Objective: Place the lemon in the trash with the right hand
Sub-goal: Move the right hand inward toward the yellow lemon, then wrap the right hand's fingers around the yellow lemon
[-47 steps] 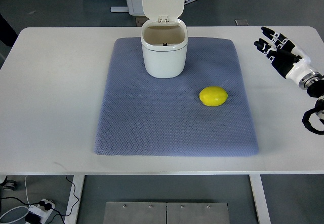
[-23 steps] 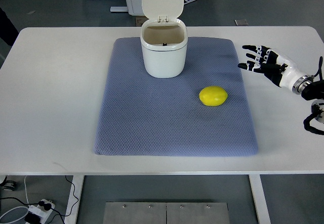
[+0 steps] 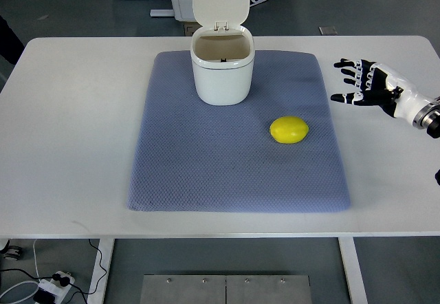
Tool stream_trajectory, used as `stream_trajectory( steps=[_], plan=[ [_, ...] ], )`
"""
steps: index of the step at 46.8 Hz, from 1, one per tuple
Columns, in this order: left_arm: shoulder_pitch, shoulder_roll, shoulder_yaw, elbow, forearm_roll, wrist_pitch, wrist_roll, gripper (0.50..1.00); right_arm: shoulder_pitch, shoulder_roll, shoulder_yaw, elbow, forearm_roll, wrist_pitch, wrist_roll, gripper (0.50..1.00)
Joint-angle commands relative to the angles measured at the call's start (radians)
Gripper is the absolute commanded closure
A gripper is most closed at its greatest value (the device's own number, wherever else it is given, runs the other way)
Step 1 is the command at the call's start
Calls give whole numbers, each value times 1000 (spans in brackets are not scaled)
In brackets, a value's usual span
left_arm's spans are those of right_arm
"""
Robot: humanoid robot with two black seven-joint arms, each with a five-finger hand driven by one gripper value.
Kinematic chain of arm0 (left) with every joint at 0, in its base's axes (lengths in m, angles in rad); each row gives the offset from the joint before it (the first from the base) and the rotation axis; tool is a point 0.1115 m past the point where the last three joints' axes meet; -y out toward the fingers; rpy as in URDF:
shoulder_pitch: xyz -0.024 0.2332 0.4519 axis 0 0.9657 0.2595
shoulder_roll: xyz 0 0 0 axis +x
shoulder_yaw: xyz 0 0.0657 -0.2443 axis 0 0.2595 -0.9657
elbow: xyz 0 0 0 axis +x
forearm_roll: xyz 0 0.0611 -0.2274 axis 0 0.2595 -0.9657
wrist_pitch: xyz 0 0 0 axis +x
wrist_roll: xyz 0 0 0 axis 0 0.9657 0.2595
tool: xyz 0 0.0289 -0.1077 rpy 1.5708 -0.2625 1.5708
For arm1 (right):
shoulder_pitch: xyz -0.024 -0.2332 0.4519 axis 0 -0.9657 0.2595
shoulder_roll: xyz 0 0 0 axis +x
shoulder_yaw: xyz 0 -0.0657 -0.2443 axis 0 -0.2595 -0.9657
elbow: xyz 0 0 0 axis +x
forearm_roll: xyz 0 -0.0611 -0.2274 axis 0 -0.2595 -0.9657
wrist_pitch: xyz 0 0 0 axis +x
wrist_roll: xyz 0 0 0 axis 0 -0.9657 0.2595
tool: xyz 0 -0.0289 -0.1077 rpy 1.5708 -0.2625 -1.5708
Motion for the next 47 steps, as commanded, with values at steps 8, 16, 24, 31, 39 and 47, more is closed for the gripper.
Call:
stream_trajectory(
  steps=[8,16,24,31,39,47],
  plan=[
    [0,0,0,0,-1,0,0,500,0,-43,-53,143,-26,-113,43,500],
    [0,0,0,0,-1,0,0,500,-2,-32,-93,165,-55,-171,56,500],
    [0,0,0,0,1,0,0,500,-2,-7,-130,160,-63,-214,56,500],
    [0,0,0,0,-1,0,0,500,-3,16,-158,143,-69,-237,56,500],
    [0,0,0,0,1,0,0,500,-5,37,-187,134,-75,-256,65,500],
    [0,0,0,0,1,0,0,500,-10,55,-204,129,-75,-280,69,500]
  ],
)
